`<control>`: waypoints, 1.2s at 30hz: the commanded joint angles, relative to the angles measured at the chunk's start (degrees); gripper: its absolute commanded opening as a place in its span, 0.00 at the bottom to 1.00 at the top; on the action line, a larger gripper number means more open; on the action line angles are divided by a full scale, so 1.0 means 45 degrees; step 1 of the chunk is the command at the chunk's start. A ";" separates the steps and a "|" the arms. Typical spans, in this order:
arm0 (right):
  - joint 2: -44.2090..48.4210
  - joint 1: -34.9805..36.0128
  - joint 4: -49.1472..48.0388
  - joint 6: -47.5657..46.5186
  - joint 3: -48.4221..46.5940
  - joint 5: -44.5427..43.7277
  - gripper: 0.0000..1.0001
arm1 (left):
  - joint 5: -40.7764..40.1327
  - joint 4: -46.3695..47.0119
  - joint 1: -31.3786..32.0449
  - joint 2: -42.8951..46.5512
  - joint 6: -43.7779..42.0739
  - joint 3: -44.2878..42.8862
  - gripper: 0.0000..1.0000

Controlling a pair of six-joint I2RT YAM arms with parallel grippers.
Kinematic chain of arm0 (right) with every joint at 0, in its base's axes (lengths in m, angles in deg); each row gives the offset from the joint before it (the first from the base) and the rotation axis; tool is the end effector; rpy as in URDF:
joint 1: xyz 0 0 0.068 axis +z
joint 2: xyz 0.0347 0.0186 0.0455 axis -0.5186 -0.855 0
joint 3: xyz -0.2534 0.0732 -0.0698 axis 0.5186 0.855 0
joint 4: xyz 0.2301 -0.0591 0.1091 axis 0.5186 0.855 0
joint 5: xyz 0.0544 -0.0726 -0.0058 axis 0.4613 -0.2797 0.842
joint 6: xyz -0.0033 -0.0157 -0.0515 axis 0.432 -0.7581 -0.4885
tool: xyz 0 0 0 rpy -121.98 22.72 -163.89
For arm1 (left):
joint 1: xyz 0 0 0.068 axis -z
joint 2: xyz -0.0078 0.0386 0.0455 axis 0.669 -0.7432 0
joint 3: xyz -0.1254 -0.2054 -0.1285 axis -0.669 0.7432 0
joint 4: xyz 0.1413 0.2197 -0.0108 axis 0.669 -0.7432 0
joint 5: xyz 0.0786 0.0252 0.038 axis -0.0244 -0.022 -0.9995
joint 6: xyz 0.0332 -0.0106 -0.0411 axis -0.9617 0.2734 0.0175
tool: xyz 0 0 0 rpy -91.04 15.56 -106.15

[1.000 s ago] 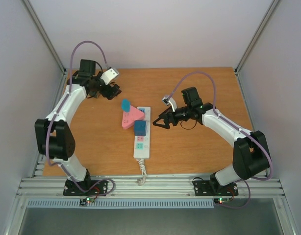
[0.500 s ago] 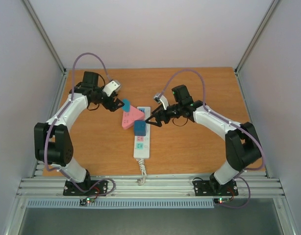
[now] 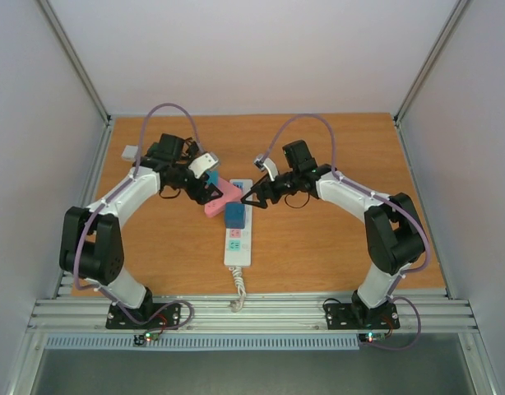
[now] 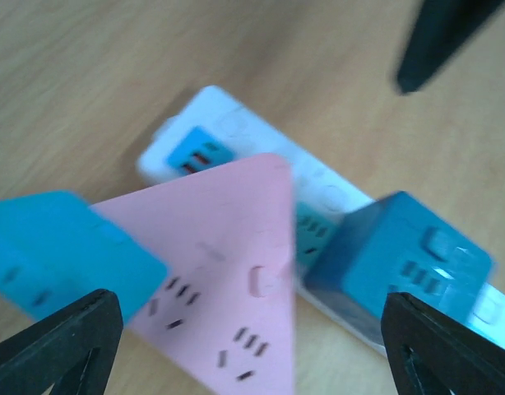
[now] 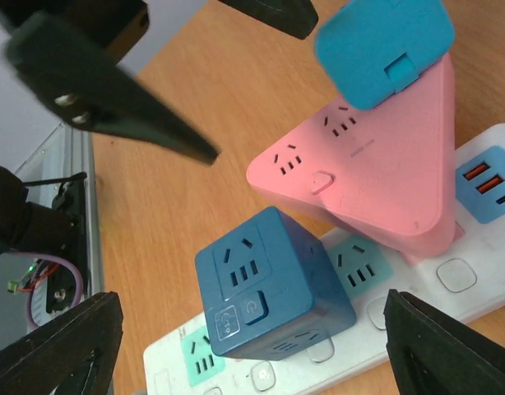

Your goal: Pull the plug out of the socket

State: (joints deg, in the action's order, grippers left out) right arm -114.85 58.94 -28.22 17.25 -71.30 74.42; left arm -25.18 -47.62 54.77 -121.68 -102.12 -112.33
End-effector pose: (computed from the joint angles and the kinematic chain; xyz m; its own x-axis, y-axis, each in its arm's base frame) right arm 0.3139 0.1953 0.2241 -0.1716 -0.4724 -0.8645 -0.9846 0.1123 0.1341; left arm 0.3199 -0.0922 0.2367 -0.5039 0.5364 -0.6771 0.8081 0.5697 -0.1500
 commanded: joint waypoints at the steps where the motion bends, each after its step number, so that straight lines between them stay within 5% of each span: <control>1: -0.0060 0.0035 0.0012 -0.0681 0.0393 0.0428 0.87 | 0.1361 -0.0764 0.0647 0.0880 -0.2520 0.0136 0.89; 9: 0.0695 0.0031 -0.0205 -0.1845 0.1705 0.1030 0.84 | 0.1220 -0.1052 0.1542 0.0607 -0.4716 0.0397 0.98; 22: 0.1811 0.0474 -0.6008 -0.2611 0.5231 0.0795 0.93 | 0.0354 -0.0217 0.2526 -0.0676 -0.6171 0.0427 0.98; 36: 0.1917 0.1676 -1.2357 -0.3107 0.8411 -0.1544 0.99 | 0.0504 -0.0506 0.2805 -0.1125 -0.6984 0.0833 0.81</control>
State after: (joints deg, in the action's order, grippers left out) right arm -107.14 64.84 -72.37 6.22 -36.00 72.04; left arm -23.50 -51.27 66.94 -125.94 -131.69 -109.80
